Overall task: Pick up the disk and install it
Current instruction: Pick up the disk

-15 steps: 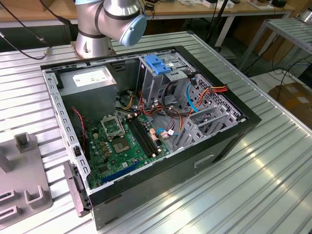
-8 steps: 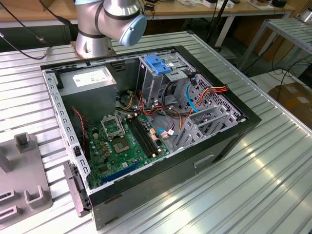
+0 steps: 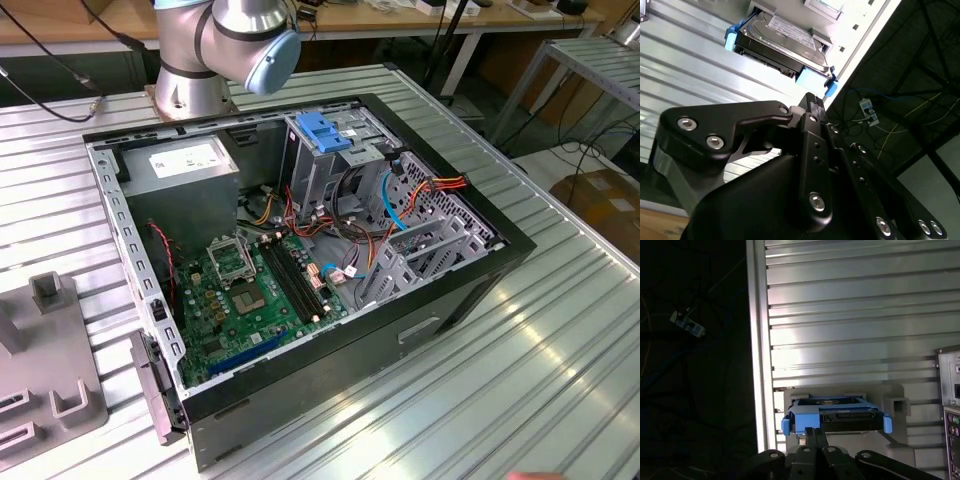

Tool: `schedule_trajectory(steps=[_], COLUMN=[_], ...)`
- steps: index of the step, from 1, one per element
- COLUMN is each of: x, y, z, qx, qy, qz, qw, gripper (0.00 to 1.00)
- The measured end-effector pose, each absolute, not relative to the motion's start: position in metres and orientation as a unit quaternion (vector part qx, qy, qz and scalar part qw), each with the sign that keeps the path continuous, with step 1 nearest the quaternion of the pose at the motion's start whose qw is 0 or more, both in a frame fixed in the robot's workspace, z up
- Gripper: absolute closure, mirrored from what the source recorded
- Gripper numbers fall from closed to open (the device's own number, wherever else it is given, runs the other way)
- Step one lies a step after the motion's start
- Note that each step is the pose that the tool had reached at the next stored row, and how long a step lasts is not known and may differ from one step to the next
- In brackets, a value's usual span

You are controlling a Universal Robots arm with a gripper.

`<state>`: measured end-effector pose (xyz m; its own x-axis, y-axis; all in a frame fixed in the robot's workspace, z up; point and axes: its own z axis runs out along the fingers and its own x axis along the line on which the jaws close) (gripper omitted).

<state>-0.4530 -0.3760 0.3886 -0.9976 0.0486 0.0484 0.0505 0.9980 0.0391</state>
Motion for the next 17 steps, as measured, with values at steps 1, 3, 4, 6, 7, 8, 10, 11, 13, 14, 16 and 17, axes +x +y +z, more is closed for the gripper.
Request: schedule_trajectory(steps=[1, 3, 4, 6, 7, 8, 10, 11, 13, 14, 16, 17], x=[-0.4530, -0.4529, -0.4529, -0.4529, -0.4529, -0.4529, -0.4529, -0.4529, -0.4529, -0.4529, -0.4529, -0.4529], y=[-0.3760, -0.3760, -0.3760, -0.3760, -0.3760, -0.3760, -0.3760, -0.3760, -0.3759, -0.3760, -0.3759, -0.3759], z=[0.3887, 0.3887, 0.3888, 0.3887, 0.3887, 0.3887, 0.3887, 0.3886, 0.3879, 0.3875, 0.3866, 0.3863], qx=[-0.016, 0.006, 0.026, 0.057, 0.072, 0.081, 0.107, 0.115, 0.131, 0.144, 0.163, 0.172], qy=[-0.999, -0.999, -0.999, -0.998, -0.997, -0.996, -0.994, -0.993, -0.991, -0.989, -0.986, -0.985], qz=[-0.020, -0.019, -0.019, -0.018, -0.017, -0.017, -0.016, -0.016, -0.013, -0.013, -0.012, -0.012], qw=[0.024, 0.024, 0.025, 0.025, 0.026, 0.026, 0.026, 0.026, 0.025, 0.024, 0.024, 0.024], gripper=[0.90, 0.90, 0.90, 0.90, 0.90, 0.90, 0.90, 0.90, 0.90, 0.90, 0.90, 0.90])
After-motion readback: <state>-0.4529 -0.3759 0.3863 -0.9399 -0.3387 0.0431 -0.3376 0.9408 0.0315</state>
